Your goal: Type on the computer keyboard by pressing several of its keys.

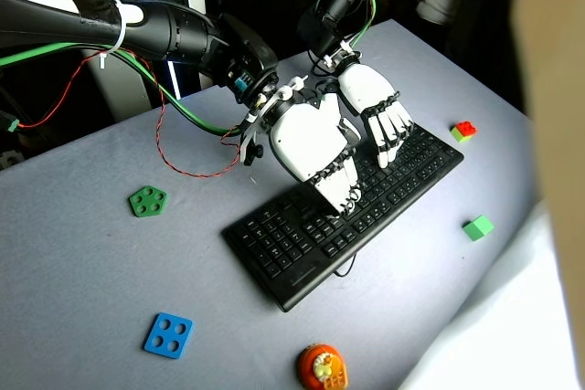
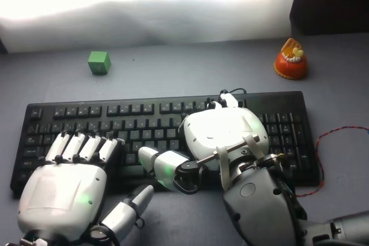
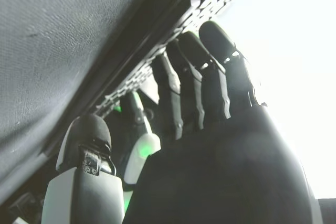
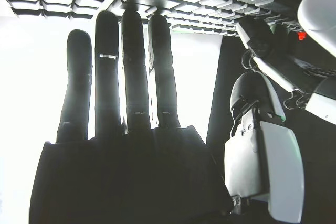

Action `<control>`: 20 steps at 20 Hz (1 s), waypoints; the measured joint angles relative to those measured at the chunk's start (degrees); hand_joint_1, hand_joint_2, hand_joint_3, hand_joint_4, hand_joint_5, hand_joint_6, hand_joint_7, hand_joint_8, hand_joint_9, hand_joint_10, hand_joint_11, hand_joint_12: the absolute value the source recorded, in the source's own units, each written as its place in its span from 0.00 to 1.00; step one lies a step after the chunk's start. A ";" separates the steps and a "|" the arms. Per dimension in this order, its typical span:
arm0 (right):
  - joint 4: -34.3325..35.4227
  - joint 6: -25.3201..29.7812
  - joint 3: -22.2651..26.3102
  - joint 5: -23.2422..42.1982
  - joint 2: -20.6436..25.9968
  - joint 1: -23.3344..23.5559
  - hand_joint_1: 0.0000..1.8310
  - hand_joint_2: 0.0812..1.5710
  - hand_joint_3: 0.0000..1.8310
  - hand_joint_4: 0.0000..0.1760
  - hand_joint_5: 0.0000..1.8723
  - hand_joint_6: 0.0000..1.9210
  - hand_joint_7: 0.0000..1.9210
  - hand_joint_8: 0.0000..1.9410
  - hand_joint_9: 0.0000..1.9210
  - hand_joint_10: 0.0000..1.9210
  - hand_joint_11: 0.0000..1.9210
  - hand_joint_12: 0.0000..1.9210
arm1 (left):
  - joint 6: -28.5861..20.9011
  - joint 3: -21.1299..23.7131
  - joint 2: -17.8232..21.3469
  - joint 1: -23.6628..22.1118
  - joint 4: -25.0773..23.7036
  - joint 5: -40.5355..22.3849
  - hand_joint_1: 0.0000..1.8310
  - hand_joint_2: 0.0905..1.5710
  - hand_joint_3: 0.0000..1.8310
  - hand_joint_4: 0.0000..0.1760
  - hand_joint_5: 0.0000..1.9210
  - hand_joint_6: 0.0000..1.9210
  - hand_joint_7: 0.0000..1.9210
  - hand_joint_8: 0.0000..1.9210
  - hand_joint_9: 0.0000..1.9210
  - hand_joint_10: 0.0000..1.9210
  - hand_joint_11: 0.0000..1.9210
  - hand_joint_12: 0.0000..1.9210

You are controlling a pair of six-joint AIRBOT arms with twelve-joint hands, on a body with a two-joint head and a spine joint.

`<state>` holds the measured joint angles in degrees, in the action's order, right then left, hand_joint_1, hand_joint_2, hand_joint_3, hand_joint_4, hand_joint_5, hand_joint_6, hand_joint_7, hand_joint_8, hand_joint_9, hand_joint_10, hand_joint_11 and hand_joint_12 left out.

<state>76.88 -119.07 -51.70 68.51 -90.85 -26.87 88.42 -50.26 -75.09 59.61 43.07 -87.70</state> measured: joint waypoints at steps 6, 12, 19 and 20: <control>-0.46 0.87 0.00 0.94 -0.48 -0.22 0.00 0.72 0.00 0.00 0.50 0.07 0.42 0.03 0.18 0.50 0.00 0.90 | 0.02 0.33 1.18 -0.20 -0.42 0.96 0.11 0.79 0.00 0.00 0.25 0.10 0.27 0.05 0.11 0.33 0.00 0.61; -1.16 1.16 0.00 1.46 -0.72 -0.15 0.01 0.73 0.00 0.00 0.38 0.07 0.50 0.03 0.30 0.46 0.03 0.83 | 0.00 0.33 1.33 -0.94 -0.37 1.44 0.09 0.80 0.00 0.00 0.25 0.06 0.28 0.01 0.18 0.12 0.00 0.49; -1.05 1.70 -0.04 1.09 -0.79 -0.15 0.00 0.74 0.00 0.00 0.49 0.09 0.42 0.00 0.34 0.10 0.00 0.74 | -0.02 0.33 1.51 -1.53 -0.04 1.86 0.06 0.82 0.00 0.00 0.39 0.07 0.25 0.00 0.16 0.06 0.00 0.45; -1.09 1.68 -0.07 1.01 -0.79 -0.15 0.00 0.74 0.00 0.00 0.44 0.07 0.45 0.01 0.39 0.11 0.00 0.74 | 0.00 0.33 1.77 -1.53 -0.24 1.92 0.07 0.81 0.00 0.00 0.37 0.06 0.28 0.01 0.18 0.06 0.00 0.42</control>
<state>75.79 -117.38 -51.77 69.52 -91.64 -27.03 88.42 -49.93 -73.32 58.08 42.83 -85.78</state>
